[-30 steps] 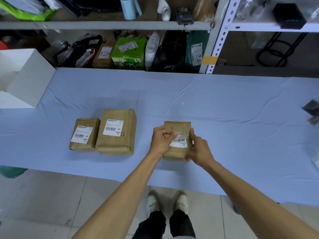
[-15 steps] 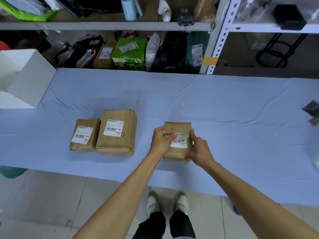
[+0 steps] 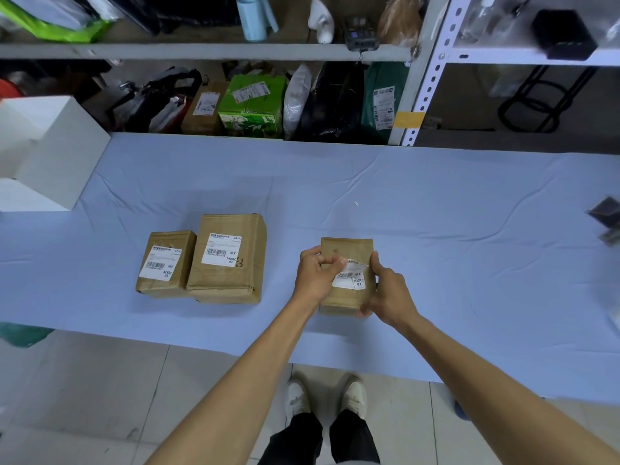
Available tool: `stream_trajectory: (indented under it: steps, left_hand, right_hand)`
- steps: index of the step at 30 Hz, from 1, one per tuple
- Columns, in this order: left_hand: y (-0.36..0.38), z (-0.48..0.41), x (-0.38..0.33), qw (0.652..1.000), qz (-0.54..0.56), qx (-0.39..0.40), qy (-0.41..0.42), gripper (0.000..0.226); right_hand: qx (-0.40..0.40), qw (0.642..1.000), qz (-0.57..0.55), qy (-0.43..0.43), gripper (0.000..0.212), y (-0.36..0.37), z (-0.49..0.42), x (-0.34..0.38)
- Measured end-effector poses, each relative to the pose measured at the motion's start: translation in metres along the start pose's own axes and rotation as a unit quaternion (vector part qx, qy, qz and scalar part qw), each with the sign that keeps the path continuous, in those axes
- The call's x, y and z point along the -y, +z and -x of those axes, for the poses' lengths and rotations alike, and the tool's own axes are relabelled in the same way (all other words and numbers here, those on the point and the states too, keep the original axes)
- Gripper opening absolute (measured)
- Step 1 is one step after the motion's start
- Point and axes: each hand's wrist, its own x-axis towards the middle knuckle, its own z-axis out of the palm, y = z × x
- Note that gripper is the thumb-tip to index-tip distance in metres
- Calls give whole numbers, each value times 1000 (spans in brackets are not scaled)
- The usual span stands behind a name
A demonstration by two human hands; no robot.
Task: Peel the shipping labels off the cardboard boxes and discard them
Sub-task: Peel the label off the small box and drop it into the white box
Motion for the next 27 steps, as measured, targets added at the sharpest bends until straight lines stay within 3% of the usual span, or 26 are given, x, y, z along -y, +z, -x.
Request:
stream_trajectory:
  steps: [5,12,27]
  left_hand:
    - [1,-2,1,1000,10,9,4,12]
    - [2,-8,9,1000,0,-1,-8,42]
    - [2,-8,9,1000,12,14,-23,47]
  right_hand:
    - [0,1000,5,0,122,0,0,0]
    - [-4,1000,5,-1,121,1,0,1]
    - [-2,999,38,-7,122,0,1,4]
